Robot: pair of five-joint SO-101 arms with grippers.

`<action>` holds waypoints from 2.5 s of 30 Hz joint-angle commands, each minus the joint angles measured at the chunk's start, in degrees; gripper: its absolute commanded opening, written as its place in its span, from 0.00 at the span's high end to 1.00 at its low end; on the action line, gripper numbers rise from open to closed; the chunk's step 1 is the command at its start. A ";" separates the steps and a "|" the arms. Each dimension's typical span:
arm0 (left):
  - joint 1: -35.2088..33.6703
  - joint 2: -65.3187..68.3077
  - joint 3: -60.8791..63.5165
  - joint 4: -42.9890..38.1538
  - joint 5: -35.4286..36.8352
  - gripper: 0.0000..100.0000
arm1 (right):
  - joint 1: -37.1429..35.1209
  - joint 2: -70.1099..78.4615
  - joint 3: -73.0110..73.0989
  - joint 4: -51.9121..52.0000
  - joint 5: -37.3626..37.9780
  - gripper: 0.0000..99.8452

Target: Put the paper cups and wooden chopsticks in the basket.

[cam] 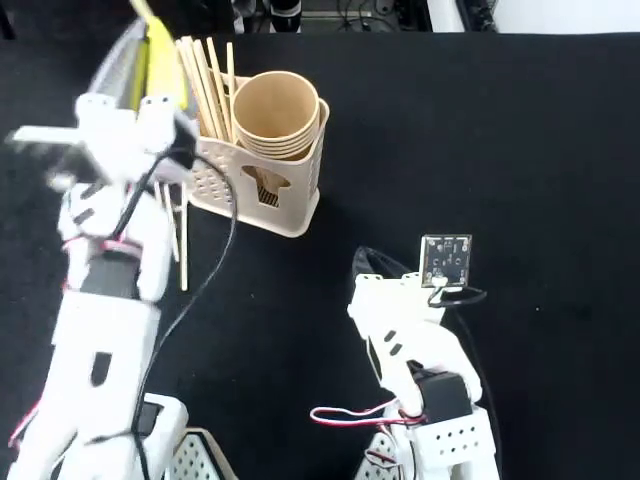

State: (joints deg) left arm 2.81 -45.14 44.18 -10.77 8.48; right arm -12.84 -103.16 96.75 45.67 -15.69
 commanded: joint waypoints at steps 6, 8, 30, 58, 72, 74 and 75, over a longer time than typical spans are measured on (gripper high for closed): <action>0.66 14.77 -7.60 -0.35 -0.53 0.97 | -0.53 -2.95 -0.13 0.00 -0.62 0.99; 0.92 15.03 -9.19 3.87 -0.97 0.94 | -0.53 -2.95 -0.13 0.00 -0.62 0.99; -21.58 15.74 -64.84 87.91 6.95 0.79 | 5.80 -2.33 -10.68 7.56 2.11 0.99; -27.65 19.87 -7.78 69.01 1.93 0.79 | -9.76 90.95 -123.91 54.51 -7.65 0.66; -27.47 1.67 19.74 51.34 1.14 0.79 | -10.37 126.81 -163.12 52.22 -15.74 0.66; -27.47 -0.79 21.05 51.25 1.14 0.79 | -10.46 131.65 -166.11 51.87 -15.74 0.66; -27.38 -2.11 21.67 51.25 1.14 0.79 | -10.46 134.11 -167.52 51.87 -15.74 0.66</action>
State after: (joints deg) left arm -25.41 -43.21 64.92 41.71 9.89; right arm -22.59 26.15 -64.75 98.42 -30.64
